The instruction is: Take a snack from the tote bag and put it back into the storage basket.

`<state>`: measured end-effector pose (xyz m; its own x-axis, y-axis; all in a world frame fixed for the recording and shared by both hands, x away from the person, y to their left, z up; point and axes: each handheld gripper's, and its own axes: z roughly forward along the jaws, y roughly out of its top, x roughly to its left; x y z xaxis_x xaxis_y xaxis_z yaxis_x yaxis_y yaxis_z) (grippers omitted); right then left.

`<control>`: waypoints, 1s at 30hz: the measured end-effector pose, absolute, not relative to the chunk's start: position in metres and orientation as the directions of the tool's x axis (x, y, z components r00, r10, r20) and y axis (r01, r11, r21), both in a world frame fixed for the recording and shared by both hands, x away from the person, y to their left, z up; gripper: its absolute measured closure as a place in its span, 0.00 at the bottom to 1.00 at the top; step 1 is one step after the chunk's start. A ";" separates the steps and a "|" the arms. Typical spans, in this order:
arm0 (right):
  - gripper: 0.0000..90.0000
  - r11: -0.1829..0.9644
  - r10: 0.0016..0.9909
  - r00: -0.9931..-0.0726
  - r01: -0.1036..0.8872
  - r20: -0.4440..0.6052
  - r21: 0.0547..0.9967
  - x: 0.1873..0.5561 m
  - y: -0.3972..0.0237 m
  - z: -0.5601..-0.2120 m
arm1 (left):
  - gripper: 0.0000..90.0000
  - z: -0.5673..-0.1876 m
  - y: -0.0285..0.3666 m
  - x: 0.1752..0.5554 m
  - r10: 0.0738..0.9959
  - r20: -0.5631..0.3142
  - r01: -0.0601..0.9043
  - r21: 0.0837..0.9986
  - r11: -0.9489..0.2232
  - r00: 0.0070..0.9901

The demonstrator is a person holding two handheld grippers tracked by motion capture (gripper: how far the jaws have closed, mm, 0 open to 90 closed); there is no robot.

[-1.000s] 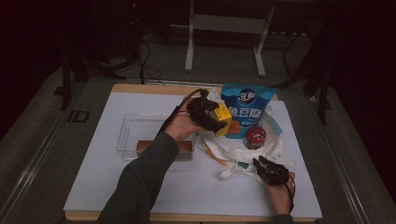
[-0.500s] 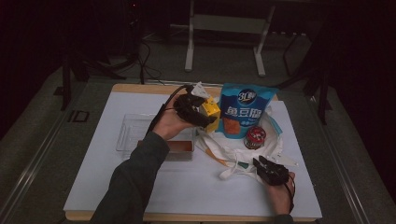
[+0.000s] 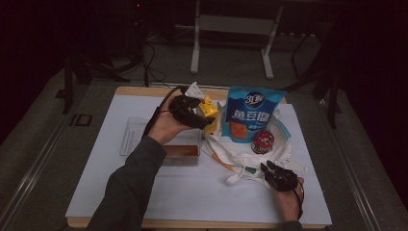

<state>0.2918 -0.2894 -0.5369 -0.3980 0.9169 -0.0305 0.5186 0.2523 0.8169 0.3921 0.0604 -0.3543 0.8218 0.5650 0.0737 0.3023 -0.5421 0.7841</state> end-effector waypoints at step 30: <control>0.76 0.254 0.917 -0.397 0.520 -0.033 0.816 0.291 -0.289 -0.537 | 0.32 -0.365 0.109 0.393 0.640 0.056 0.369 0.777 -0.509 0.767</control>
